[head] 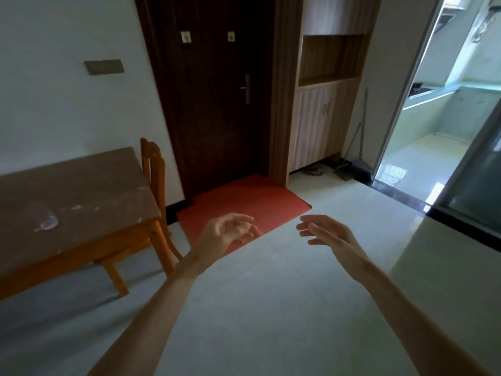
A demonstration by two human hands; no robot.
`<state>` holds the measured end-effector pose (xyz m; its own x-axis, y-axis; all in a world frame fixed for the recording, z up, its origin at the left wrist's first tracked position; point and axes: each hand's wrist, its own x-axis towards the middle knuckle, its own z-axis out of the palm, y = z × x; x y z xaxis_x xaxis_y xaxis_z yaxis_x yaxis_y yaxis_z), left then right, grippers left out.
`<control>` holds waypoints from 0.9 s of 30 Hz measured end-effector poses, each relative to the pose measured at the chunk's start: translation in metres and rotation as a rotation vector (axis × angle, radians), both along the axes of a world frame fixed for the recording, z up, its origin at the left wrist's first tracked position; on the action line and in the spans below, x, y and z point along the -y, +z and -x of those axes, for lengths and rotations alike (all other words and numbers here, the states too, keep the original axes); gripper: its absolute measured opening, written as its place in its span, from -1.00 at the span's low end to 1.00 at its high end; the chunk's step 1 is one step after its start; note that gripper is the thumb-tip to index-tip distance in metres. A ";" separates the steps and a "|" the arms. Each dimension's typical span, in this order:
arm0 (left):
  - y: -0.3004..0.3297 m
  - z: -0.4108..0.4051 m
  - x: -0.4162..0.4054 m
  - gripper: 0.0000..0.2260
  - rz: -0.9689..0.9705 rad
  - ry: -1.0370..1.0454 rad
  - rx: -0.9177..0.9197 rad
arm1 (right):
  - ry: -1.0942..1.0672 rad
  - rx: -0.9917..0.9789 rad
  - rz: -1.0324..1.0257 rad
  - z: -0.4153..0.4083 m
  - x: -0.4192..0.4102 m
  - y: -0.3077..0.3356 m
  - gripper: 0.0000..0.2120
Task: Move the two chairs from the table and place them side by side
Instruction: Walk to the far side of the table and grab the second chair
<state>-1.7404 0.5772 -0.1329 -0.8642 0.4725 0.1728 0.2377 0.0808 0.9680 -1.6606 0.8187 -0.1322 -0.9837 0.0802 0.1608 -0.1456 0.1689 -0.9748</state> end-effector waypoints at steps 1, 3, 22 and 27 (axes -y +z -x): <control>0.004 0.022 -0.013 -0.86 -0.012 0.013 -0.002 | 0.012 -0.003 -0.001 0.026 -0.013 0.003 -0.77; 0.010 0.065 -0.034 -0.85 -0.017 0.033 0.013 | 0.038 0.009 -0.003 0.078 -0.035 0.008 -0.74; -0.004 0.561 -0.117 -0.79 0.032 0.240 0.049 | 0.349 0.040 -0.044 0.643 -0.115 0.008 -0.69; -0.015 0.666 -0.099 -0.82 0.001 0.370 0.070 | 0.493 0.044 -0.068 0.788 -0.103 -0.007 -0.67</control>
